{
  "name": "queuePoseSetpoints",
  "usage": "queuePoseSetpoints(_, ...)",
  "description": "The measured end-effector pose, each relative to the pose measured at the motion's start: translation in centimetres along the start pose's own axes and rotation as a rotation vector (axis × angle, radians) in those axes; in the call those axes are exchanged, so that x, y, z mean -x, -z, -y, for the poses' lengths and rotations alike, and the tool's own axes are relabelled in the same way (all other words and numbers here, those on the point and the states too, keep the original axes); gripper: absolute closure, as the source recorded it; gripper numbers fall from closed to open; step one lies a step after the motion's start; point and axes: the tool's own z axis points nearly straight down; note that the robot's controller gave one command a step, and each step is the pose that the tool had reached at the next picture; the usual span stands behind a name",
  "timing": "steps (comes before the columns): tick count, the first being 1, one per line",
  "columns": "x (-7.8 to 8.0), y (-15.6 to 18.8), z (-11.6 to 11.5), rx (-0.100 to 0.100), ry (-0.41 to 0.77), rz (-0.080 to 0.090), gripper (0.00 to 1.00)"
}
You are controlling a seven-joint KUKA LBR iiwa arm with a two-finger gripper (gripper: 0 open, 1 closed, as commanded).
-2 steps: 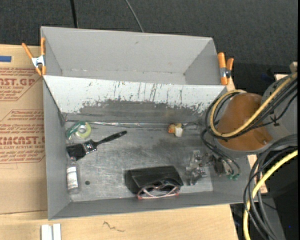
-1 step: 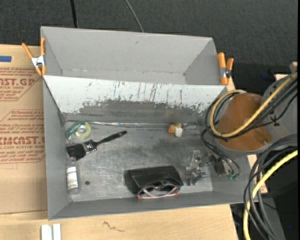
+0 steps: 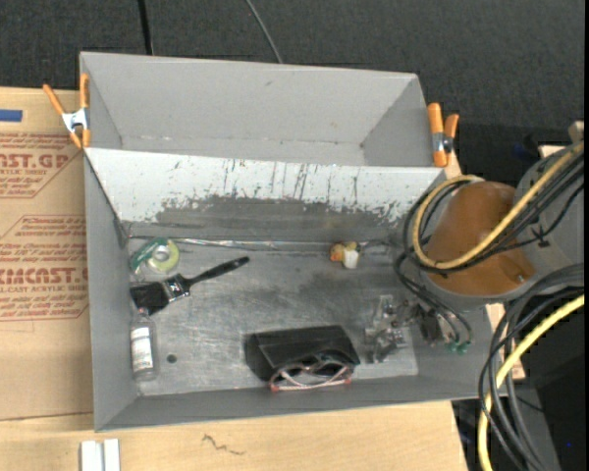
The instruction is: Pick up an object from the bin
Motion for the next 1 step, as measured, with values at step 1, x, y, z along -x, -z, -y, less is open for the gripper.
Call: queuePoseSetpoints(1, 0.02, 4.81, -0.22, 0.000, 0.028, 0.001, 1.00)
